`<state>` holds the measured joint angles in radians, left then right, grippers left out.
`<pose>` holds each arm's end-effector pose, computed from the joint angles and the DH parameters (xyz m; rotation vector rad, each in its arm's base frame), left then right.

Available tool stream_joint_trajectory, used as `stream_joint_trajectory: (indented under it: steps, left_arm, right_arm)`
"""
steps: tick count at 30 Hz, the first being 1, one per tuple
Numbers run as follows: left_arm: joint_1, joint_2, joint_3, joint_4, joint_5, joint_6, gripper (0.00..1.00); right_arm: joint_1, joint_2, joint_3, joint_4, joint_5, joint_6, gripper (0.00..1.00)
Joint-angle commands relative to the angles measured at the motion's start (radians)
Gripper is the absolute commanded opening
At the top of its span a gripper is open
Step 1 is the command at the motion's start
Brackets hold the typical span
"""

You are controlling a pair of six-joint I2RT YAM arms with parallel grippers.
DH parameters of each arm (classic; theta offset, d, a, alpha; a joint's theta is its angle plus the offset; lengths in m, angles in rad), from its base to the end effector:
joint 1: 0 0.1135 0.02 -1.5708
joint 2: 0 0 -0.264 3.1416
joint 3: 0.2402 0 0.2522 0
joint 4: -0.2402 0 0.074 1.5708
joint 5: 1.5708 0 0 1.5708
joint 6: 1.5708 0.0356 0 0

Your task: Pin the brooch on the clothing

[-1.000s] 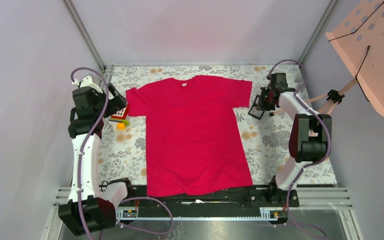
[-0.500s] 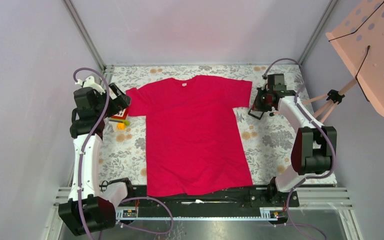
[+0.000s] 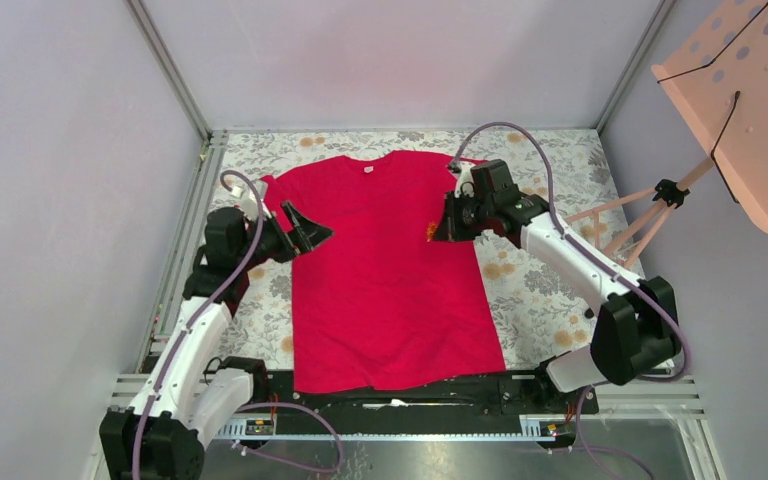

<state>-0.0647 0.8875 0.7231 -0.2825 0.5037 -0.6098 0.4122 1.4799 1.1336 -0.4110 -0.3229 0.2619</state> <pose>0.1981 -0.0301 0.2919 -0.2327 2.0706 -0.9280 0.2934 0.1406 0.2757 -0.3456 2.3636 0.7057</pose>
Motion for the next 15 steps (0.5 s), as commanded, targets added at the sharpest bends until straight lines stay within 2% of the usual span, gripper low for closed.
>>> stream_joint_trajectory:
  steps: [1,7,15]
  left_arm:
    - [-0.089,-0.045,-0.097,0.388,0.2,-0.232,0.93]
    - [-0.193,-0.049,-0.155,0.67,0.261,-0.368,0.94]
    - [-0.257,-0.008,-0.153,0.819,0.265,-0.472,0.94]
  right_arm:
    - [0.065,-0.107,0.034,0.1,-0.173,0.062,0.0]
    - [0.093,-0.177,0.038,0.162,-0.286,0.107,0.0]
    - [0.134,-0.251,0.033,0.251,-0.427,0.151,0.0]
